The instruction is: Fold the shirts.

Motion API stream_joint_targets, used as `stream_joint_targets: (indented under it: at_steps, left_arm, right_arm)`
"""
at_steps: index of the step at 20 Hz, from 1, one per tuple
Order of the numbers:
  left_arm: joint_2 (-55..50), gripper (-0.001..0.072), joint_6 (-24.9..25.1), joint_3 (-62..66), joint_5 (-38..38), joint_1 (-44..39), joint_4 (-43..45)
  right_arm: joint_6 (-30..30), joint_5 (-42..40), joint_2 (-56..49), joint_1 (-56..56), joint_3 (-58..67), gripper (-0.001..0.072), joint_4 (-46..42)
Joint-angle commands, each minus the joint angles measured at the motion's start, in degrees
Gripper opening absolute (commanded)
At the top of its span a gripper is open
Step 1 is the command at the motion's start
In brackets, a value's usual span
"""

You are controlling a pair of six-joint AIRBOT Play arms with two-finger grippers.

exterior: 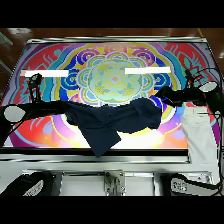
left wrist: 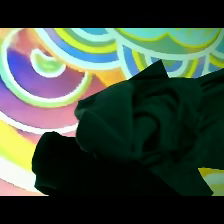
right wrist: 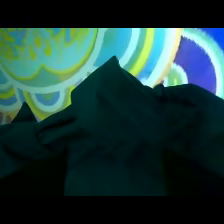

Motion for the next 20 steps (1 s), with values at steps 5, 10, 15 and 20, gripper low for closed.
stream_joint_targets:
  at_steps: [5,10,15,20]
  left_arm:
    - [-1.11,0.0054,0.02,-0.09,0.35,-0.04,-3.17]
    - [-1.09,0.0054,0.02,-0.09,0.37,-0.04,-4.79]
    - [-1.11,0.0054,0.04,-0.09,0.46,-0.02,-4.85]
    - [-1.11,0.0054,0.24,-0.09,0.55,0.28,-4.81]
  right_arm:
    - [0.04,24.39,-1.4,-15.04,-2.56,0.0695,-14.86]
    - [-0.76,10.8,-1.44,-13.94,-16.37,0.0696,-3.39]
    - [0.02,3.58,-3.13,-6.27,-17.77,0.0695,-1.75]
    - [-0.09,0.94,-5.64,-2.71,-17.75,0.0292,2.34]
